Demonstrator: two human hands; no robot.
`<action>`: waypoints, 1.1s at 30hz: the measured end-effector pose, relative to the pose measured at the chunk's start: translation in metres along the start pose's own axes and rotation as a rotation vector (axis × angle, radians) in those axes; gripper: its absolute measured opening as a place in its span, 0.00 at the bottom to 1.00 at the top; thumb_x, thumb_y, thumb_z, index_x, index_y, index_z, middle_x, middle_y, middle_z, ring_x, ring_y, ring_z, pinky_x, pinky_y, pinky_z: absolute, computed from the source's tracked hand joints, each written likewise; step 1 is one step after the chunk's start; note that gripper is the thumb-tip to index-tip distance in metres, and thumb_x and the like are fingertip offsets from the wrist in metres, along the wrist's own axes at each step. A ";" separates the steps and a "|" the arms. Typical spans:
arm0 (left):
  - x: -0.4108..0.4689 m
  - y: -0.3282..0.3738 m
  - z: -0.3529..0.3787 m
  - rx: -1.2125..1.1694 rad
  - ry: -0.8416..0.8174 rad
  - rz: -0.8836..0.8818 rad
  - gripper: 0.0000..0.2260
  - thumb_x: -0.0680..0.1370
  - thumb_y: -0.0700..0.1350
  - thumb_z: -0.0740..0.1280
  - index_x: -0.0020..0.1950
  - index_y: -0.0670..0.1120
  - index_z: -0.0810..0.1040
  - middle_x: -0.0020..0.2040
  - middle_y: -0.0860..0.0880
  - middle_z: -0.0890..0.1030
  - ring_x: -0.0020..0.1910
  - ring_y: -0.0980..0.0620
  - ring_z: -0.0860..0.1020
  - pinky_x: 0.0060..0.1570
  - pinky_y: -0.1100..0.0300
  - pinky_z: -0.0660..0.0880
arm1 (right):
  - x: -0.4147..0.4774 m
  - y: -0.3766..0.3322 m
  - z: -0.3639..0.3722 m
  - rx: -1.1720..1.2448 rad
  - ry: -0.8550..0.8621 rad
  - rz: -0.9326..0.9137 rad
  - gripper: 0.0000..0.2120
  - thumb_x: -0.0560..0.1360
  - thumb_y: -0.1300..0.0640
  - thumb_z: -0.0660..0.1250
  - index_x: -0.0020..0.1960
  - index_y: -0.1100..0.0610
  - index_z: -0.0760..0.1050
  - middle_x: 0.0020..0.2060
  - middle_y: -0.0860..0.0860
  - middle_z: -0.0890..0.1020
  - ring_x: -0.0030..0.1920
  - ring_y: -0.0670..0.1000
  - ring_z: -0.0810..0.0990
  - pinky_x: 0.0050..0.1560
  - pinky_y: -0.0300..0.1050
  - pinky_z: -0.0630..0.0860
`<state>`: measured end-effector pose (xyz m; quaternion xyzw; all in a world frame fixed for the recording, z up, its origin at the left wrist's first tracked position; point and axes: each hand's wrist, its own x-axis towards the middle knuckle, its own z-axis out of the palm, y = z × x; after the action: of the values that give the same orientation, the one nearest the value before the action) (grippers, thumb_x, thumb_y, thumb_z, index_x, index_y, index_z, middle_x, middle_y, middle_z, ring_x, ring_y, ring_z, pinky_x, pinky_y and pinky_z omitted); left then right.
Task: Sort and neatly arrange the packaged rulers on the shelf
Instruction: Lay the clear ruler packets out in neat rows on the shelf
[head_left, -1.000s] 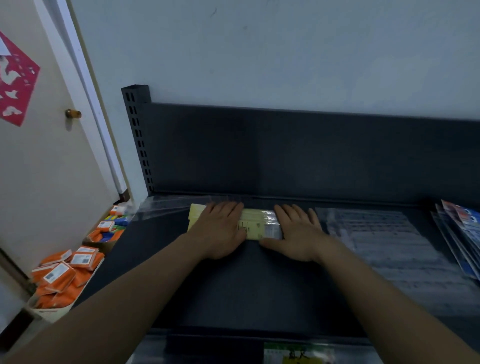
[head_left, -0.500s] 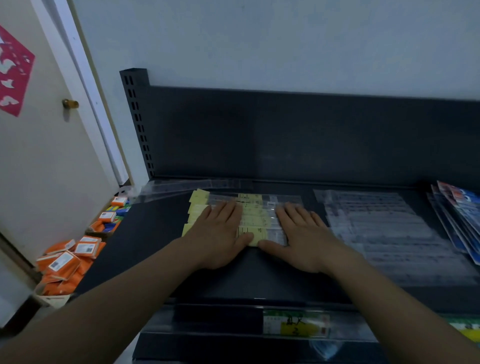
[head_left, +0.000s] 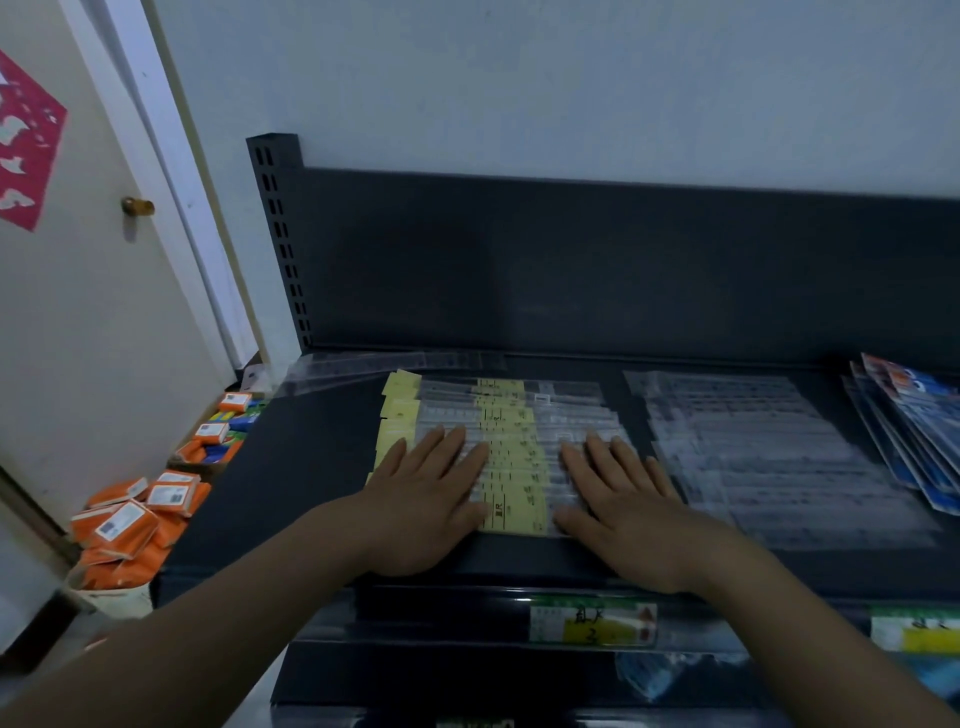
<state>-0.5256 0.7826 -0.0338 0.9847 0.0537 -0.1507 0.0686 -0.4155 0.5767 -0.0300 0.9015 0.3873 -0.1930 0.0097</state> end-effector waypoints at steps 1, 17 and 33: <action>-0.002 0.000 0.000 0.012 0.003 0.004 0.28 0.82 0.59 0.44 0.77 0.55 0.33 0.76 0.50 0.30 0.74 0.52 0.29 0.74 0.50 0.32 | -0.002 0.000 0.001 0.005 -0.008 -0.007 0.31 0.80 0.38 0.42 0.74 0.45 0.27 0.73 0.48 0.28 0.73 0.50 0.26 0.73 0.50 0.31; 0.024 -0.018 -0.030 0.015 0.298 -0.076 0.28 0.81 0.61 0.45 0.79 0.51 0.48 0.80 0.50 0.46 0.78 0.50 0.43 0.76 0.46 0.42 | 0.015 0.005 -0.034 0.095 0.174 0.066 0.30 0.82 0.43 0.43 0.78 0.53 0.37 0.77 0.50 0.37 0.76 0.49 0.35 0.75 0.48 0.35; 0.049 -0.029 -0.026 0.073 0.250 -0.195 0.28 0.81 0.62 0.45 0.76 0.48 0.60 0.76 0.46 0.60 0.72 0.43 0.61 0.71 0.47 0.58 | 0.080 0.024 -0.045 -0.003 0.204 0.004 0.22 0.83 0.52 0.46 0.75 0.57 0.58 0.73 0.54 0.64 0.72 0.55 0.63 0.72 0.47 0.54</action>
<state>-0.4750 0.8191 -0.0280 0.9878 0.1516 -0.0348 0.0105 -0.3339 0.6228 -0.0202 0.9173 0.3845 -0.0997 -0.0281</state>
